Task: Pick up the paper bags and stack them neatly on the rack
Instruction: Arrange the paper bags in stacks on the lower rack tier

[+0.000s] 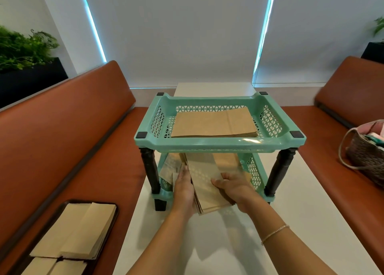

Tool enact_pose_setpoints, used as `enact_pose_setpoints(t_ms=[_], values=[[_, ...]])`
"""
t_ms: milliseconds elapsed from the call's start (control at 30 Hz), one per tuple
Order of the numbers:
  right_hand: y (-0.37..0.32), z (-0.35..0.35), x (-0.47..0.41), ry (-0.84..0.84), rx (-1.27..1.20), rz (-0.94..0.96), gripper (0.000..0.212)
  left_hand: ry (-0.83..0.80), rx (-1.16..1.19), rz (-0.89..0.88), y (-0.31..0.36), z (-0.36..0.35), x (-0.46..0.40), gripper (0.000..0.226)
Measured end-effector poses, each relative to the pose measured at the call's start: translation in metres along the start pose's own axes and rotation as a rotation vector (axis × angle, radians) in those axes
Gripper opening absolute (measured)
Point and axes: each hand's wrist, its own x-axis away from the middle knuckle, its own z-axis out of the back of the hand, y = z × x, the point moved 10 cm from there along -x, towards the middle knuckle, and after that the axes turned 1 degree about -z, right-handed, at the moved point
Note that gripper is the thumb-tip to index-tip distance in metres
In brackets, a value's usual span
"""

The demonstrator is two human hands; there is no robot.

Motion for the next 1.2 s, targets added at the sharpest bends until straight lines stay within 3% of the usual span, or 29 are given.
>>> enact_pose_setpoints(t_ms=[100, 167, 233, 367, 467, 567, 700, 833, 967, 1200], values=[[0.002, -0.003, 0.006, -0.132, -0.006, -0.011, 0.020, 0.025, 0.106, 0.032, 0.015, 0.009, -0.005, 0.033], [0.005, -0.003, 0.007, -0.199, -0.035, -0.028, 0.022, 0.007, 0.027, -0.004, 0.031, 0.011, -0.008, 0.012], [0.006, -0.006, 0.008, -0.225, -0.072, -0.037, 0.024, 0.000, -0.069, -0.065, 0.040, 0.010, -0.007, 0.012], [0.008, -0.002, 0.008, -0.119, -0.231, -0.100, 0.027, 0.177, 0.016, -0.129, 0.044, 0.027, -0.004, 0.017], [0.011, -0.003, 0.009, -0.076, -0.473, -0.136, 0.007, 0.265, 0.104, -0.127, 0.043, 0.035, -0.005, 0.014], [0.014, -0.003, 0.010, 0.026, -0.712, -0.133, 0.008, 0.243, 0.093, -0.108, 0.042, 0.024, -0.002, 0.013], [0.016, -0.003, 0.012, 0.086, -0.719, -0.140, 0.007, 0.219, 0.101, -0.079, 0.040, 0.014, 0.001, 0.006], [0.016, 0.001, 0.013, 0.108, -0.678, -0.136, 0.007, 0.188, 0.122, -0.052, 0.034, 0.008, 0.002, 0.012], [0.014, 0.003, 0.010, 0.157, -0.718, -0.079, 0.003, 0.159, 0.040, -0.004, 0.013, -0.004, 0.004, 0.054], [0.013, 0.008, 0.010, 0.273, -0.633, -0.002, 0.017, 0.115, -0.104, -0.026, -0.010, -0.018, 0.008, 0.050]])
